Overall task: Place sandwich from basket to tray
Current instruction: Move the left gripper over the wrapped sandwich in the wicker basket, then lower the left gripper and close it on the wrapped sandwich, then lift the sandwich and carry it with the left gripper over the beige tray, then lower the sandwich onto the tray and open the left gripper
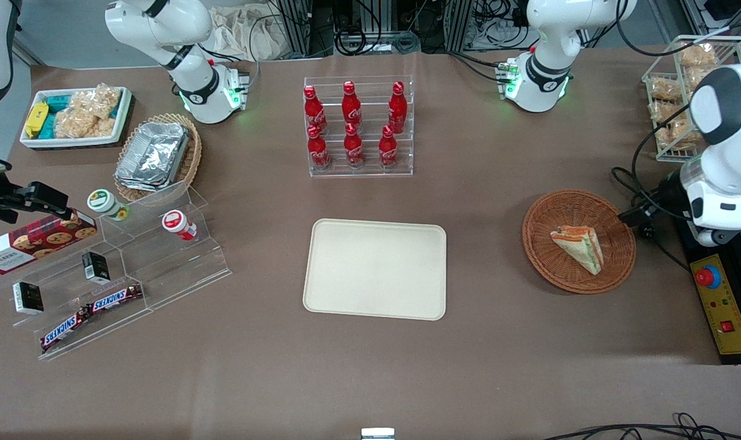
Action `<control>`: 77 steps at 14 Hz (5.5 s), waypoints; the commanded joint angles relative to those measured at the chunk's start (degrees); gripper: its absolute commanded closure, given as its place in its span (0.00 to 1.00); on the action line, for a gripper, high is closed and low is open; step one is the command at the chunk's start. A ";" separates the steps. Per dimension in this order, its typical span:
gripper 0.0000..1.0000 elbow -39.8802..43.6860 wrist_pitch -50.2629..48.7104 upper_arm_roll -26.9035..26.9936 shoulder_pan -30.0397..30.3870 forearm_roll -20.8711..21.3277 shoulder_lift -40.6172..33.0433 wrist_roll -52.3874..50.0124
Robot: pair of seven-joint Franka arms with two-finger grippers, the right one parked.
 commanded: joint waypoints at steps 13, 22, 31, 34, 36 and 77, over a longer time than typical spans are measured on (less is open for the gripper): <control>0.00 -10.09 21.82 0.15 -0.60 -0.01 11.92 -25.96; 0.01 -10.35 24.54 -1.08 -1.48 0.08 15.08 -25.96; 1.00 -7.11 23.06 -1.26 -1.66 0.16 15.35 -29.74; 1.00 1.82 12.11 -1.26 -1.57 0.08 14.65 -29.30; 1.00 12.01 1.48 -1.26 -1.48 -0.10 15.35 -28.34; 0.01 32.19 -3.13 -30.17 -8.96 17.32 33.31 -20.43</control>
